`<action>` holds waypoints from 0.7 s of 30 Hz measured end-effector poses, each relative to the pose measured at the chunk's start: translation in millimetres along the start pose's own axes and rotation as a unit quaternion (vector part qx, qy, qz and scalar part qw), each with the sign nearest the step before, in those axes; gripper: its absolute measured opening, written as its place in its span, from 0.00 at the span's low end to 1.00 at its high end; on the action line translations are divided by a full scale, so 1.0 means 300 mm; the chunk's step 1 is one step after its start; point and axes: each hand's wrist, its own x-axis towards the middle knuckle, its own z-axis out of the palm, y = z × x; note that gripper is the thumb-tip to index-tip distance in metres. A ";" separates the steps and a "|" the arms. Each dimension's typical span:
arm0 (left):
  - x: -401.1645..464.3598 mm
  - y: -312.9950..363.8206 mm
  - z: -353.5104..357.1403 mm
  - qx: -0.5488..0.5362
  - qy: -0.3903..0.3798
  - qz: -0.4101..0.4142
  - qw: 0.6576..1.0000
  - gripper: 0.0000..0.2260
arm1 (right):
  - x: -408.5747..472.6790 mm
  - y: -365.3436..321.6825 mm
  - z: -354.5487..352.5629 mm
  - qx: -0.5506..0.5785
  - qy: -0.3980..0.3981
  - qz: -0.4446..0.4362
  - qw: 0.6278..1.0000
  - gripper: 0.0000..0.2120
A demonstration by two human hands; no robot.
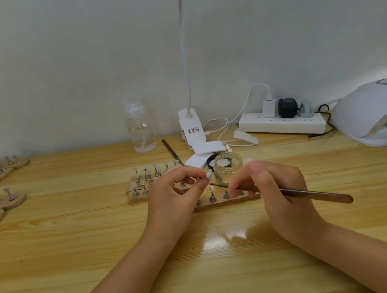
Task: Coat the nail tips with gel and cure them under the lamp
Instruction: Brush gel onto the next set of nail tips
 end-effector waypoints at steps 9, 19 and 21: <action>-0.002 0.004 0.002 -0.001 0.005 0.002 1.000 0.13 | 0.004 0.000 0.004 -0.056 -0.024 -0.006 0.998 0.20; -0.003 0.005 0.001 -0.001 0.006 0.007 1.000 0.11 | 0.010 -0.001 0.000 -0.067 -0.004 0.021 0.998 0.18; -0.003 0.004 0.002 0.000 0.008 0.005 1.000 0.12 | 0.010 -0.001 0.003 -0.072 -0.018 0.029 0.997 0.19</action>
